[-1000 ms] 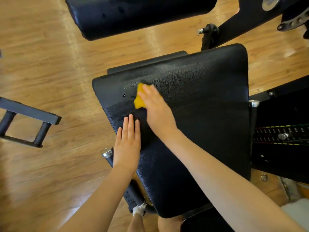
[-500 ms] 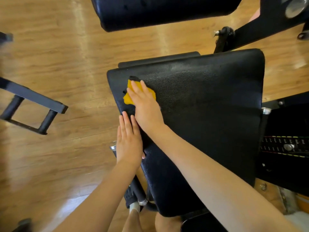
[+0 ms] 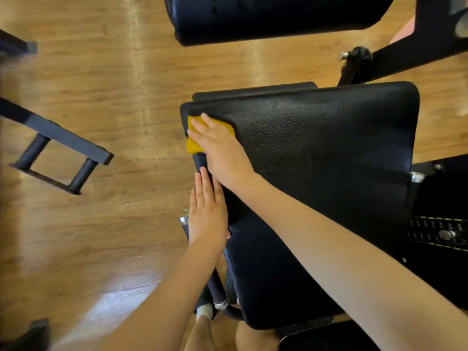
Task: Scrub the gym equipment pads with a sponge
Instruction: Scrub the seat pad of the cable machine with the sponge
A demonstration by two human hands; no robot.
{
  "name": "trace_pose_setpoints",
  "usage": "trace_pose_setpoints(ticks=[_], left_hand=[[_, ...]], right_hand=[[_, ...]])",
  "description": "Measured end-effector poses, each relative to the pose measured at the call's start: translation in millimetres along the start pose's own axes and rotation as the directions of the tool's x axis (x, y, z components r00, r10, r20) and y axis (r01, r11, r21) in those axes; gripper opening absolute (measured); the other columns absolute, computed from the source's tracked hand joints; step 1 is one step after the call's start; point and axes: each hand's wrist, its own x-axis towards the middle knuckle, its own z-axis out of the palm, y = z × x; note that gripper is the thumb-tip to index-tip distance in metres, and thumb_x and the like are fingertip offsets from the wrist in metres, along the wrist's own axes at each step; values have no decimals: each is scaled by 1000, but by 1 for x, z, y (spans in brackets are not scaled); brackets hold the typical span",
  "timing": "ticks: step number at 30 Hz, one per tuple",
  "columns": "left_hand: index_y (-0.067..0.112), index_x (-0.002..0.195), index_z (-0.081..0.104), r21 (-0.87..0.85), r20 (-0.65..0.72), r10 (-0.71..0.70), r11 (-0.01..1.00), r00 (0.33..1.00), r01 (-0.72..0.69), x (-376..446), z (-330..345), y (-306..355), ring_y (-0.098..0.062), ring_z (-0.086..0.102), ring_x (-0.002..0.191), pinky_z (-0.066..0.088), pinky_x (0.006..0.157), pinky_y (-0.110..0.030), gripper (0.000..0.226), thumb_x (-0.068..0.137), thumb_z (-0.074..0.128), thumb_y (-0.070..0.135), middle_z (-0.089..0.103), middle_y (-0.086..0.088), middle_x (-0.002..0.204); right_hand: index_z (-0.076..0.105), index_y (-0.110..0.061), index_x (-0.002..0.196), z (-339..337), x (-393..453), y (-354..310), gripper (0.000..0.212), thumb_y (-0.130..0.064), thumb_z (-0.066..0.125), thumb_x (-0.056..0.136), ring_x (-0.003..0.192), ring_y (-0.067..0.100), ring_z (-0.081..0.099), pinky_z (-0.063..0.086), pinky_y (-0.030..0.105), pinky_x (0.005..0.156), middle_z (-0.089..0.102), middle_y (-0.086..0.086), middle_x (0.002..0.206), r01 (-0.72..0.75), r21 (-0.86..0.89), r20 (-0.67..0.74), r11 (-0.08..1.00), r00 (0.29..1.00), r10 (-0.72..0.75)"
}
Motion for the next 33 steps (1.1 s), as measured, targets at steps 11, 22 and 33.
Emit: trace_pose_setpoints(ticks=[11, 22, 33], left_hand=[[-6, 131, -37, 33, -29, -15, 999, 999, 16, -2, 4, 3, -39, -22, 141, -2, 117, -40, 125, 81, 72, 33, -39, -29, 141], [-6, 127, -38, 14, -46, -3, 1000, 999, 4, 2, 9, 0, -39, -26, 139, -3, 117, -40, 118, 87, 67, 27, -48, -28, 129], [-9, 127, -36, 25, -75, -6, 1000, 997, 8, 4, 9, 2, -41, -20, 141, 0, 117, -40, 111, 90, 63, 27, -42, -31, 131]], right_hand=[[40, -9, 139, -6, 3, 11, 50, 2, 37, 90, 142, 23, 21, 23, 32, 111, 30, 7, 151, 51, -53, -34, 997, 998, -53], [45, -10, 136, 11, 2, 4, 48, -2, 51, 89, 142, 22, 21, 18, 32, 113, 34, 6, 149, -59, 60, -99, 996, 993, 65], [44, -9, 136, 5, 23, 4, 49, 2, 48, 88, 141, 24, 23, 26, 34, 110, 35, 6, 148, -82, 4, -120, 997, 989, 81]])
